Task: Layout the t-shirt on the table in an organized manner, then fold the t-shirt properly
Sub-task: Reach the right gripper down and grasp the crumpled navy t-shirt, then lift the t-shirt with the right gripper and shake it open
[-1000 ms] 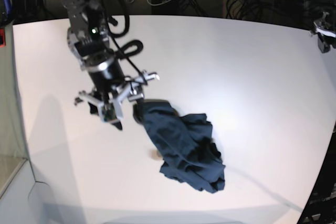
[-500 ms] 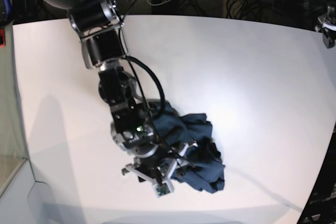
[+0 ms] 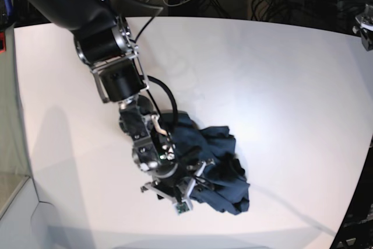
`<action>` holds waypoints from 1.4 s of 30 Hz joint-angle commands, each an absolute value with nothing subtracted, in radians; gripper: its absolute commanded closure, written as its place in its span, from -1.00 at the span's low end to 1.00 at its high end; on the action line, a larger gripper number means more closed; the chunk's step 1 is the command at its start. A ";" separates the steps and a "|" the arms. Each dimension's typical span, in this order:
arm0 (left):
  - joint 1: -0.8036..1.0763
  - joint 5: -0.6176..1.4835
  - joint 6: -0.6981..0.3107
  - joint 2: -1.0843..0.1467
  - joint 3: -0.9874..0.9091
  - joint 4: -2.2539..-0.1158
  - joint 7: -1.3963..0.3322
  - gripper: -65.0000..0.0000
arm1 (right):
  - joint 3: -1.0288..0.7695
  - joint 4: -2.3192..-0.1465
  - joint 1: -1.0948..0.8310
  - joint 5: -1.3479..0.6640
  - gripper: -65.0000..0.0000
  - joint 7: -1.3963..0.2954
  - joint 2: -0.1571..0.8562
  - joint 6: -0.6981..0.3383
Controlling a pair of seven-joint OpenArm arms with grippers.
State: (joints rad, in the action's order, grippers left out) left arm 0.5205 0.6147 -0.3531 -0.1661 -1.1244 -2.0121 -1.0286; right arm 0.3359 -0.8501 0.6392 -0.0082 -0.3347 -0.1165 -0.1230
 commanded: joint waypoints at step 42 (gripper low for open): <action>0.466 0.625 -0.355 -0.185 -1.130 -2.028 -1.010 -0.06 | 0.337 -1.719 0.593 -0.071 1.00 -0.670 -0.105 -0.127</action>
